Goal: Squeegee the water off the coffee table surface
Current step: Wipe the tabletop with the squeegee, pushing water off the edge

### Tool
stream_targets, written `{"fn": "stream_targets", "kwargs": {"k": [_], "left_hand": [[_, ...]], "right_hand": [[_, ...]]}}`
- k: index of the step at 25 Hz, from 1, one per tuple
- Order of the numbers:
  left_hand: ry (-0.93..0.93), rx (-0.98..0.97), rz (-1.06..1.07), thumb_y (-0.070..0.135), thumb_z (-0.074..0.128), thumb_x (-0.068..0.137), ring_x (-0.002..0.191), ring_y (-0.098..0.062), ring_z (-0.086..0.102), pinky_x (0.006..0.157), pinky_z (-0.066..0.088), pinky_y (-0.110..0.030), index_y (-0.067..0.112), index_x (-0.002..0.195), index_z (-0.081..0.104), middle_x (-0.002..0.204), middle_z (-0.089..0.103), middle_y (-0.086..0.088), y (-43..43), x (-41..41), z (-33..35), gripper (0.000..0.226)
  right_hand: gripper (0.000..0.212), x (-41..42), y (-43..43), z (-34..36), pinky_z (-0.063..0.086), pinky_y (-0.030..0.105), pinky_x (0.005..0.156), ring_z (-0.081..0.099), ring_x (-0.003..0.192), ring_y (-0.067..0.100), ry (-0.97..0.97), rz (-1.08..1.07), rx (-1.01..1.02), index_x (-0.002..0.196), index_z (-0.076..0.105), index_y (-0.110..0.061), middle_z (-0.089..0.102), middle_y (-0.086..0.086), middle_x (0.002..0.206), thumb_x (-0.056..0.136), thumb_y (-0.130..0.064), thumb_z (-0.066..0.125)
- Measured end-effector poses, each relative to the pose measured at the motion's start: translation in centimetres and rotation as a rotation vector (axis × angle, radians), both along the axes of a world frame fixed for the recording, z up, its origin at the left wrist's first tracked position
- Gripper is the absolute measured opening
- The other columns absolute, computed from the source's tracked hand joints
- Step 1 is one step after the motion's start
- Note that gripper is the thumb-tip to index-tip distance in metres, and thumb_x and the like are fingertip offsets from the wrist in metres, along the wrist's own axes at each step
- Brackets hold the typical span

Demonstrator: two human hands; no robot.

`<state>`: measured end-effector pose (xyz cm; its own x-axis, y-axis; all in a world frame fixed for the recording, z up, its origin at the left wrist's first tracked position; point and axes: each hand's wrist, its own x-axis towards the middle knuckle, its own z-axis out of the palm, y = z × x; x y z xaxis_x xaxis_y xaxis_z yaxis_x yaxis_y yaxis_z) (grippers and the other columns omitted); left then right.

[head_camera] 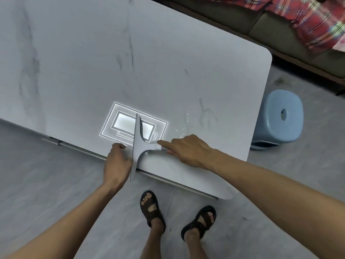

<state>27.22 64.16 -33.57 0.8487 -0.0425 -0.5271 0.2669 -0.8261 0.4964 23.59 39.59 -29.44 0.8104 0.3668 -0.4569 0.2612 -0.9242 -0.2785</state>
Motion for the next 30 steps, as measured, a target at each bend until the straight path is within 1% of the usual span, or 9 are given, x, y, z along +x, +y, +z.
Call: {"fn": "stream_targets", "kwargs": {"k": [5, 7, 10, 13, 17, 22, 25, 27, 30], "left_hand": [[0.066, -0.031, -0.146, 0.014, 0.061, 0.073, 0.085, -0.024, 0.053, 0.062, 0.036, -0.031, 0.021, 0.103, 0.042, 0.105, 0.056, -0.002, -4.7, -0.7, -1.4, 0.036], [0.068, -0.046, -0.195, 0.014, 0.063, 0.075, 0.087, -0.022, 0.051, 0.066, 0.038, -0.031, 0.022, 0.098, 0.042, 0.108, 0.051, 0.0, -6.8, -1.4, -1.6, 0.032], [0.047, -0.025, -0.275, 0.002, 0.058, 0.075, 0.099, -0.027, 0.053, 0.077, 0.042, -0.033, 0.015, 0.095, 0.044, 0.112, 0.049, -0.007, -9.5, -2.7, -1.7, 0.028], [0.073, -0.005, -0.359, 0.0, 0.059, 0.075, 0.104, -0.029, 0.052, 0.078, 0.043, -0.034, 0.016, 0.103, 0.043, 0.118, 0.045, -0.01, -11.5, -4.3, -1.4, 0.037], [0.107, 0.097, -0.505, 0.005, 0.062, 0.074, 0.104, -0.033, 0.053, 0.079, 0.048, -0.038, 0.005, 0.121, 0.046, 0.124, 0.037, -0.014, -13.0, -5.9, -1.5, 0.05], [0.135, 0.206, -0.621, 0.012, 0.063, 0.077, 0.125, -0.04, 0.041, 0.091, 0.047, -0.044, 0.003, 0.127, 0.042, 0.138, 0.031, -0.025, -13.1, -6.0, -2.1, 0.055], [0.131, 0.19, -0.579, 0.011, 0.063, 0.075, 0.116, -0.037, 0.047, 0.085, 0.047, -0.041, 0.003, 0.125, 0.044, 0.134, 0.034, -0.021, -13.2, -6.0, -2.0, 0.054], [0.136, 0.145, -0.519, 0.009, 0.063, 0.076, 0.104, -0.033, 0.053, 0.077, 0.043, -0.037, 0.005, 0.123, 0.045, 0.129, 0.04, -0.016, -13.2, -6.0, -1.8, 0.051], [0.162, 0.091, -0.415, 0.008, 0.059, 0.079, 0.085, -0.028, 0.057, 0.068, 0.04, -0.033, 0.01, 0.122, 0.042, 0.114, 0.055, -0.012, -12.6, -6.2, -1.2, 0.046]], "right_hand": [[0.037, -0.1, -6.0, -1.5, 0.037, 0.035, 0.062, 0.062, 0.079, 0.031, -0.032, -0.18, -0.026, 0.139, 0.032, -0.044, 0.063, -0.002, 0.097, 0.104, -0.044, 0.023], [0.036, -1.7, -8.4, -1.7, 0.043, 0.037, 0.064, 0.062, 0.08, 0.032, -0.028, -0.263, -0.032, 0.138, 0.032, -0.045, 0.063, -0.002, 0.095, 0.103, -0.044, 0.024], [0.036, -5.7, -12.0, -2.0, 0.045, 0.038, 0.066, 0.062, 0.079, 0.034, -0.049, -0.425, -0.067, 0.138, 0.03, -0.046, 0.059, -0.004, 0.086, 0.103, -0.041, 0.024], [0.042, -10.4, -15.9, -1.8, 0.04, 0.036, 0.062, 0.064, 0.085, 0.033, -0.067, -0.551, -0.126, 0.144, 0.029, -0.044, 0.066, -0.003, 0.094, 0.102, -0.043, 0.028], [0.042, -16.2, -19.3, -0.9, 0.047, 0.036, 0.057, 0.064, 0.076, 0.03, -0.074, -0.658, -0.122, 0.141, 0.033, -0.045, 0.068, 0.001, 0.089, 0.1, -0.037, 0.04], [0.043, -21.5, -22.2, 0.0, 0.043, 0.034, 0.055, 0.066, 0.073, 0.03, -0.1, -0.753, -0.185, 0.142, 0.037, -0.043, 0.071, 0.003, 0.09, 0.1, -0.036, 0.041], [0.04, -23.4, -23.0, 0.5, 0.042, 0.034, 0.055, 0.067, 0.074, 0.03, -0.105, -0.768, -0.238, 0.14, 0.041, -0.041, 0.072, 0.003, 0.09, 0.1, -0.039, 0.038], [0.039, -24.0, -23.2, 1.2, 0.037, 0.032, 0.055, 0.067, 0.075, 0.03, -0.107, -0.79, -0.274, 0.139, 0.045, -0.04, 0.072, 0.002, 0.089, 0.1, -0.041, 0.037], [0.041, -23.8, -22.2, 2.7, 0.038, 0.032, 0.054, 0.066, 0.07, 0.029, -0.1, -0.817, -0.289, 0.14, 0.047, -0.036, 0.072, 0.002, 0.087, 0.1, -0.039, 0.041]]}}
